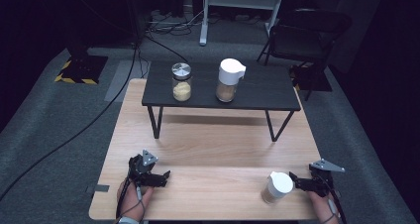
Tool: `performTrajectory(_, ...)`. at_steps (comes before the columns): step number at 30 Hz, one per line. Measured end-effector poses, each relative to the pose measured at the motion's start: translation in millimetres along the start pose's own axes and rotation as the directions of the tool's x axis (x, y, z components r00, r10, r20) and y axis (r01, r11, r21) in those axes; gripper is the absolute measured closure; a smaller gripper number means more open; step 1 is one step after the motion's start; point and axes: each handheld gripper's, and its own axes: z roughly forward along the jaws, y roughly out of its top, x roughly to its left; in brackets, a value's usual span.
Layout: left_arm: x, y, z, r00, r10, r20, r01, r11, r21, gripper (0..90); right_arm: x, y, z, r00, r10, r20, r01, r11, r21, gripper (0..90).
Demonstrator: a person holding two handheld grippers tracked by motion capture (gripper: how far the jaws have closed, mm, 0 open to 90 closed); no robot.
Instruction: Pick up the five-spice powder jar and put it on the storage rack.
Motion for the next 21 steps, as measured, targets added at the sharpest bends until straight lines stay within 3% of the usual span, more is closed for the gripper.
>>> performTrajectory(21,0.1,-0.2,0.1,1.0,0.002,0.001,-0.002,1.0,-0.002,0.5,21.2,-39.4,-63.9,0.999,0.02,-0.039,-0.025,0.991,-0.133,3.7)
